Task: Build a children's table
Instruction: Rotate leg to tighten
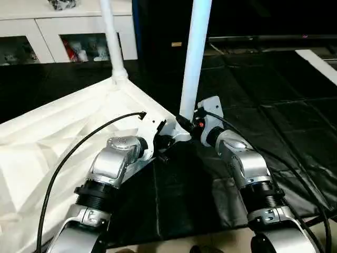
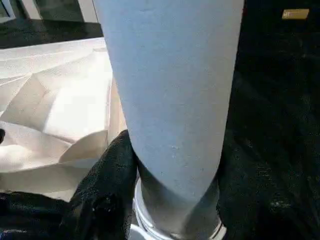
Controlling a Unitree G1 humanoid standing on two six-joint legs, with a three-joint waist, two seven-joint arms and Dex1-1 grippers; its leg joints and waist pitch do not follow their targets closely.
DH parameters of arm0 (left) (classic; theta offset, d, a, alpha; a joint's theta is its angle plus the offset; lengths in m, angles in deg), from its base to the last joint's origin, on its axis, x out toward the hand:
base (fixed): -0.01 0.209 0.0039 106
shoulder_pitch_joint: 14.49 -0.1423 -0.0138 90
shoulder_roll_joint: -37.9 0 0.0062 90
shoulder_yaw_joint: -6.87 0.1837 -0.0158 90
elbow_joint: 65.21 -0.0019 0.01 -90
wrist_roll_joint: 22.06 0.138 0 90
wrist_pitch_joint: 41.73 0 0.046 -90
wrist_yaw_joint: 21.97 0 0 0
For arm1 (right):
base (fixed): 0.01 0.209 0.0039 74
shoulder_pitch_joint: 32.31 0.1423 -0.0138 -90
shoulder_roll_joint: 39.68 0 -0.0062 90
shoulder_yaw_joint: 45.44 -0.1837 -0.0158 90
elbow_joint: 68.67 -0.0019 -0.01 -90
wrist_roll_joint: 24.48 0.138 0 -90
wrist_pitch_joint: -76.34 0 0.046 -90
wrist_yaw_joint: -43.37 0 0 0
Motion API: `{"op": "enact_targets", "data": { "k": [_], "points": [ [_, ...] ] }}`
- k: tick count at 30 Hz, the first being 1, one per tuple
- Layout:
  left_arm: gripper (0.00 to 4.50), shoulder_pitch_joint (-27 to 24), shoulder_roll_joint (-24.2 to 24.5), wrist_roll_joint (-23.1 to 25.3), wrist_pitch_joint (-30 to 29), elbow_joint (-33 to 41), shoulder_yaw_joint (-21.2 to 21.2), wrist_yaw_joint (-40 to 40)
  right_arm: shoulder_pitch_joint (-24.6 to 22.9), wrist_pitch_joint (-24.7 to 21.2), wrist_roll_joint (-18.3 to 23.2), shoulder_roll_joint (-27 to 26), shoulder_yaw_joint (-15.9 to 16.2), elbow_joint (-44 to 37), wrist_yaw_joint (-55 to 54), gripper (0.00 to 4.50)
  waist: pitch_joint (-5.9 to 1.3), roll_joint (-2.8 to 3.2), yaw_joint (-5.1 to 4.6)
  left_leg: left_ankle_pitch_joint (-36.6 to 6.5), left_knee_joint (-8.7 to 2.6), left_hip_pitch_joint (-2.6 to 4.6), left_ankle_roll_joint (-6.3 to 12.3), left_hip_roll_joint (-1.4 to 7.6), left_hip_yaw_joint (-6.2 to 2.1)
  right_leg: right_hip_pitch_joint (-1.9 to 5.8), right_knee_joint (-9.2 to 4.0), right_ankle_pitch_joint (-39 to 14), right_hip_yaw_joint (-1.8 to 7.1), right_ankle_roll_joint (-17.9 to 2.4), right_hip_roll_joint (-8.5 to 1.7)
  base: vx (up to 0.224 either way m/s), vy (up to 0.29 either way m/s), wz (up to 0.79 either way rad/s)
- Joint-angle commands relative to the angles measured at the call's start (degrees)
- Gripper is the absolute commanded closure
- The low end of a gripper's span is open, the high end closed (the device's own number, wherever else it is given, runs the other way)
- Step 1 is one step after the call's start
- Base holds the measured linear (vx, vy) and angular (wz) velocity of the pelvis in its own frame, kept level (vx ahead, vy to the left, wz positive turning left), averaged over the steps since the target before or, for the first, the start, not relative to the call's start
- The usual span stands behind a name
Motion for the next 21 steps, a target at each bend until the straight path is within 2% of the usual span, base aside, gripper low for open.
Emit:
{"op": "enact_targets", "data": {
  "k": [1,3,5,6,8,11,13,14,15,16,18,21],
  "points": [
    [4.5,1.22,-1.39,-2.29,2.55,2.17,0.93,-0.1,-2.41,-1.68,2.0,-4.69,7.21,0.85,7.08,1.84,-3.77,-0.17,0.42,-3.5,-2.9,-0.63,6.32,1.19,-0.17,3.74,-3.45,-6.19,3.0,-13.03,-2.85,0.0,0.0,0.0],
    [4.5,0.93,-0.55,-2.37,3.15,2.28,1.27,-1.14,-2.84,-1.63,2.51,-4.02,7.02,0.19,8.17,1.84,-3.69,-0.18,0.37,-3.53,-2.85,-0.71,6.88,1.16,-0.11,3.75,-3.43,-5.39,2.98,-13.52,-2.83,0.0,0.0,0.0],
    [4.5,0.48,1.17,-2.47,4.4,2.35,2.04,-3.43,-3.58,-1.53,3.15,-2.46,6.69,-0.95,10.4,1.41,-3.47,-0.12,0.35,-6.29,-3.07,-0.61,6.65,1.25,-0.11,3.72,-3.86,-9.41,2.91,-13.08,-2.89,0.0,0.0,0.0],
    [4.5,0.15,2.6,-2.6,5.54,2.4,2.6,-5.69,-4.09,-1.2,4.2,-0.99,6.32,-1.88,12.88,1.41,-3.37,-0.15,0.32,-7.72,-3.22,-0.54,6.15,1.29,-0.19,3.71,-4.2,-11.91,2.91,-12.31,-2.94,0.0,0.0,0.0],
    [4.5,-0.21,4.39,-2.58,6.52,2.35,3.26,-8.26,-4.56,-0.72,5.45,1.04,5.85,-2.89,16.15,1.28,-3.4,0.07,0.35,-8.71,-3.28,-0.48,5.53,1.43,-0.24,3.7,-4.22,-13.2,3.0,-11.79,-3.03,0.0,0.0,0.0],
    [4.5,-0.71,6.53,-2.43,7.66,2.54,4.14,-11.39,-5.06,0.16,6.74,3.75,5.48,-3.86,20.56,1.0,-3.54,0.04,0.38,-7.54,-3.2,-0.48,5.4,1.51,-0.25,3.71,-3.95,-11.2,3.01,-12.44,-3.0,0.0,0.0,0.0],
    [4.5,-1.23,10.16,-2.41,10.67,2.63,5.99,-17.33,-5.78,1.14,8.19,8.91,5.64,-5.6,28.37,0.83,-3.67,0.01,0.54,-6.86,-3.04,-0.5,5.85,1.48,-0.22,3.82,-3.78,-9.99,3.01,-12.87,-2.98,0.0,0.0,0.0],
    [4.5,-1.34,11.09,-2.43,11.55,2.68,6.52,-18.83,-5.98,1.0,8.6,10.15,5.67,-6.09,30.38,0.74,-3.82,0.08,0.78,-5.53,-2.84,-0.5,6.84,1.59,-0.15,3.82,-3.33,-7.07,3.12,-13.6,-2.98,0.0,0.0,0.0],
    [4.5,-1.34,11.09,-2.43,11.55,2.68,6.52,-18.83,-5.98,1.0,8.6,10.15,5.67,-6.09,30.38,0.64,-3.82,0.08,0.78,-5.53,-2.84,-0.5,6.84,1.59,-0.15,3.82,-3.33,-7.07,3.12,-13.6,-2.98,0.0,0.0,0.0],
    [4.5,-1.46,11.89,-2.61,12.33,2.75,7.0,-20.43,-6.04,1.0,8.89,11.19,5.57,-6.24,32.01,0.56,-3.86,-0.01,0.98,-5.08,-2.77,-0.48,7.23,1.55,-0.11,3.8,-3.22,-5.72,3.07,-14.46,-2.98,0.0,0.0,0.0],
    [4.5,-1.67,14.38,-3.07,14.33,3.18,8.74,-25.54,-5.92,0.85,9.7,14.23,5.17,-6.3,36.73,0.3,-3.82,0.01,1.25,-5.67,-2.81,-0.32,7.2,1.64,-0.06,3.73,-3.24,-6.77,3.08,-14.8,-3.04,0.0,0.0,0.0],
    [4.5,-1.79,16.0,-3.73,15.56,3.96,10.24,-29.84,-5.59,1.37,10.68,16.57,5.11,-5.98,41.48,0.2,-3.79,0.07,1.6,-6.24,-2.79,0.07,6.77,1.83,0.07,3.43,-3.14,-6.63,3.16,-15.39,-3.01,0.0,0.0,0.0]
  ]
}}
